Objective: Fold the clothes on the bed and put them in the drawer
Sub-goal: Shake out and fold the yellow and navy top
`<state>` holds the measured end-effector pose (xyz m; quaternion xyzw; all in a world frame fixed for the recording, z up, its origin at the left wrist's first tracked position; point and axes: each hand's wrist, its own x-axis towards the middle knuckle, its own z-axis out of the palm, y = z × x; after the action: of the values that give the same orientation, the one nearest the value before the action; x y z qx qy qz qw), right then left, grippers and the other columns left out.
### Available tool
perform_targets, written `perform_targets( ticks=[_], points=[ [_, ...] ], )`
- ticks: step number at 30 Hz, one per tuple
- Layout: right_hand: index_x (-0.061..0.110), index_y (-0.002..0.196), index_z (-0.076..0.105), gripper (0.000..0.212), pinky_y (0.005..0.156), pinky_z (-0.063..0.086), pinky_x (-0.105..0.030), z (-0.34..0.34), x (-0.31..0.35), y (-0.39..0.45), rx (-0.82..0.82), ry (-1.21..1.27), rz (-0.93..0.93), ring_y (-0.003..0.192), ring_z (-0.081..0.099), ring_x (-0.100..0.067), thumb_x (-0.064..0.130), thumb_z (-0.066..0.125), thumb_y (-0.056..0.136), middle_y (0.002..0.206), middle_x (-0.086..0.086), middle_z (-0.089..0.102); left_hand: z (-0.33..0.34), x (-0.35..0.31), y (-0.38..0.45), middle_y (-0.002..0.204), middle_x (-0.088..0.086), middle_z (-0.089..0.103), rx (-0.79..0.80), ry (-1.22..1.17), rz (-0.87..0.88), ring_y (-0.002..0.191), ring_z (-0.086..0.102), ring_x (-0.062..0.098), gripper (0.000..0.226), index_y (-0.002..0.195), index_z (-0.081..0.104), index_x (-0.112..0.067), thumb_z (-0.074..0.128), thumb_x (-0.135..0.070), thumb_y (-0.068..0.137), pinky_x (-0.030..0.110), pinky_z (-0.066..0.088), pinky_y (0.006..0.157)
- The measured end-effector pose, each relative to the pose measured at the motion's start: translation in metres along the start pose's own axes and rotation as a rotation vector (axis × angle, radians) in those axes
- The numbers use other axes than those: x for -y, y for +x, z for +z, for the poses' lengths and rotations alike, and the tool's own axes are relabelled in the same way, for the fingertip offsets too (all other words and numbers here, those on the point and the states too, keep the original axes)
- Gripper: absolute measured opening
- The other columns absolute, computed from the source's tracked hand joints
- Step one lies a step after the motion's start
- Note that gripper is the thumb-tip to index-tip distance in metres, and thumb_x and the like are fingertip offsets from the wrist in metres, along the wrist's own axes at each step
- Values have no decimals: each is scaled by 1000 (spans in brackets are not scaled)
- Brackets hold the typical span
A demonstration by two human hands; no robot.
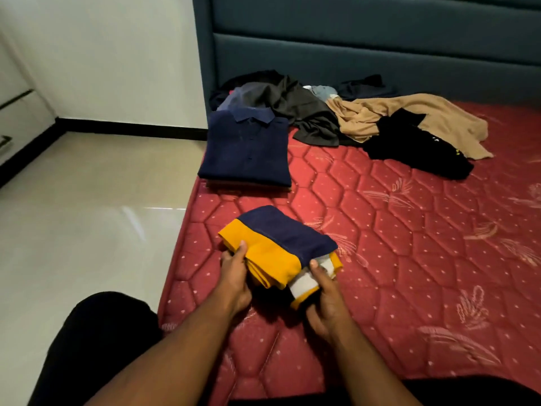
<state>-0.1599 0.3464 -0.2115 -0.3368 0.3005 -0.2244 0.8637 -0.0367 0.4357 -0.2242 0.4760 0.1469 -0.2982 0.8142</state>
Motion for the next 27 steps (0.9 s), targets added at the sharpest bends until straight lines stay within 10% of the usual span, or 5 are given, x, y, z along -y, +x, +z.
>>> perform_targets(
  ticks=[6, 12, 18, 23, 27],
  points=[
    [14, 119, 63, 107, 64, 57, -33, 8, -12, -5, -252, 67, -122, 80, 70, -20, 43, 97, 22, 105, -11, 70, -11, 3, 0, 124, 18, 63, 22, -3, -9, 112, 61, 35, 38, 129, 43, -7, 57, -19, 97, 52, 51, 93],
    [22, 73, 37, 32, 41, 33, -21, 13, 13, 7, -263, -106, -135, 35, 34, -8, 10, 66, 80, 50, 0, 38, -23, -31, 19, 116, 13, 62, -77, -130, 176, 97, 62, 24, 26, 118, 42, -12, 56, -8, 96, 41, 52, 86],
    [29, 129, 47, 65, 58, 53, -27, 58, 28, 78, -45, -576, -129, 78, 61, -20, -20, 46, 87, 110, 2, 62, -38, -68, 58, 129, 9, 61, -49, -121, 160, 108, 64, 27, 36, 132, 44, -19, 55, -26, 99, 40, 53, 82],
    [5, 86, 59, 40, 62, 47, -29, 59, 13, 88, -20, -735, -204, 66, 60, -11, -29, 39, 76, 75, -3, 67, -34, -61, 43, 142, -10, 45, -12, 26, 149, 114, 55, 11, 86, 154, 12, -34, 59, -58, 85, 36, 44, 97],
    [16, 82, 53, 37, 56, 45, -25, 35, 18, 83, -83, -809, -398, 60, 53, -8, -19, 41, 75, 69, -3, 59, -31, -48, 26, 121, -5, 66, 4, 63, 197, 104, 66, 17, 65, 131, 43, -40, 76, -15, 81, 37, 54, 85]
  ],
)
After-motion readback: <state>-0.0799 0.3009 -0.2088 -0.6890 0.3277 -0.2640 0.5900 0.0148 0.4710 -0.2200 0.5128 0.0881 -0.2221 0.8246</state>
